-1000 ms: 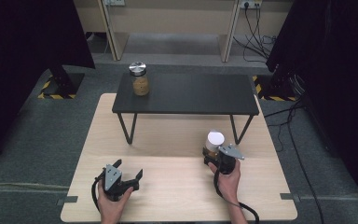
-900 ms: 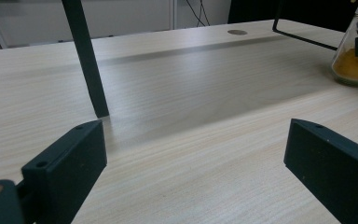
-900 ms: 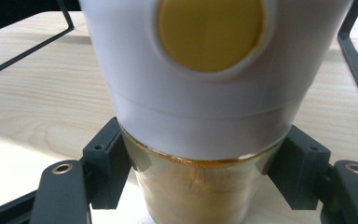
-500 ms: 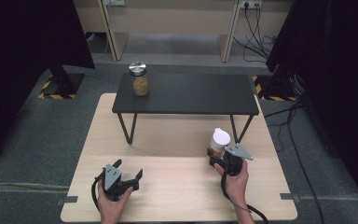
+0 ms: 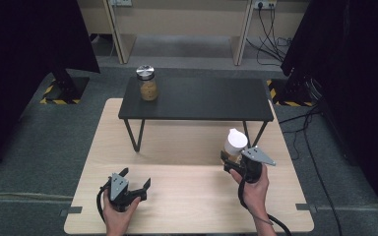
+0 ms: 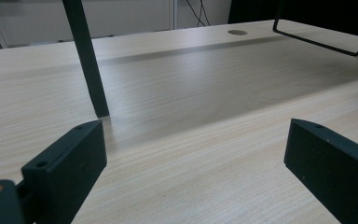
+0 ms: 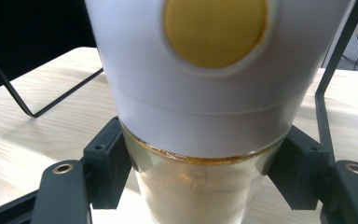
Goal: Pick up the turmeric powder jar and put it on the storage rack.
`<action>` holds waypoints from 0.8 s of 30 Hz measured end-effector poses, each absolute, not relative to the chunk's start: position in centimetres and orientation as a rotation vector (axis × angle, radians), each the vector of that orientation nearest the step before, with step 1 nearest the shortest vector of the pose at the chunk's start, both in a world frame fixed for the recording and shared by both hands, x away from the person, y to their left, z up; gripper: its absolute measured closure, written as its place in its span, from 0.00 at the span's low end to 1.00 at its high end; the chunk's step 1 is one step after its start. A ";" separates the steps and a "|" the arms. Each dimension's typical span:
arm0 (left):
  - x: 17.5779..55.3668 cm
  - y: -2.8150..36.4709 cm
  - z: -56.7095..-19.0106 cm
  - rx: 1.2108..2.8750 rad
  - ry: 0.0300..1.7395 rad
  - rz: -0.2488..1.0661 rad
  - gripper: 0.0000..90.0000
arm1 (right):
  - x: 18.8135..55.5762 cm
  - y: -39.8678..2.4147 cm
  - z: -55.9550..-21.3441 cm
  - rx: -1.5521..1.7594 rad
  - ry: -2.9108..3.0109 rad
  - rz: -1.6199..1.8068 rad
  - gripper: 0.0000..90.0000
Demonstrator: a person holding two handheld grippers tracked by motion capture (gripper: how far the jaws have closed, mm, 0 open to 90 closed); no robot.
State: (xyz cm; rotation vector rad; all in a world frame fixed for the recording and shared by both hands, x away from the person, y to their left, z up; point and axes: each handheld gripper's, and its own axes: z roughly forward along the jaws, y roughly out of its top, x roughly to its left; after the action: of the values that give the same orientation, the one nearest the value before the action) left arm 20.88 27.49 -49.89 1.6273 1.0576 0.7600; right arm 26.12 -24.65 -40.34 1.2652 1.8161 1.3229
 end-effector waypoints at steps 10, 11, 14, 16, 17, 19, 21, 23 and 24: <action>20.9 27.5 -49.9 1.628 1.056 0.762 0.05 | 25.6 -24.8 -36.9 1.232 1.810 1.310 0.34; 20.9 27.5 -49.9 1.627 1.056 0.762 0.05 | 25.6 -24.8 -36.6 1.228 1.808 1.310 0.34; 20.8 27.5 -49.9 1.627 1.056 0.762 0.05 | 25.6 -24.9 -35.6 1.223 1.804 1.308 0.34; 20.9 27.5 -49.9 1.629 1.055 0.762 0.05 | 25.6 -25.0 -35.1 1.226 1.797 1.306 0.34; 20.9 27.4 -49.9 1.630 1.055 0.762 0.05 | 25.6 -25.0 -34.9 1.229 1.791 1.305 0.34; 20.9 27.4 -49.9 1.630 1.055 0.762 0.05 | 25.6 -25.0 -34.5 1.234 1.785 1.303 0.34; 20.9 27.5 -49.9 1.629 1.054 0.762 0.05 | 25.7 -25.1 -34.1 1.233 1.782 1.306 0.34; 20.9 27.4 -49.9 1.630 1.054 0.762 0.05 | 25.8 -25.1 -33.7 1.229 1.780 1.307 0.34; 20.9 27.4 -49.9 1.629 1.054 0.763 0.05 | 25.8 -25.1 -33.6 1.226 1.778 1.307 0.34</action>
State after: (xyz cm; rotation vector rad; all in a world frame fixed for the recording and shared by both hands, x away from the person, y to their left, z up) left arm 20.86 27.44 -49.90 1.6294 1.0544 0.7627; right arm 25.76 -25.13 -33.55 1.2260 1.7778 1.3074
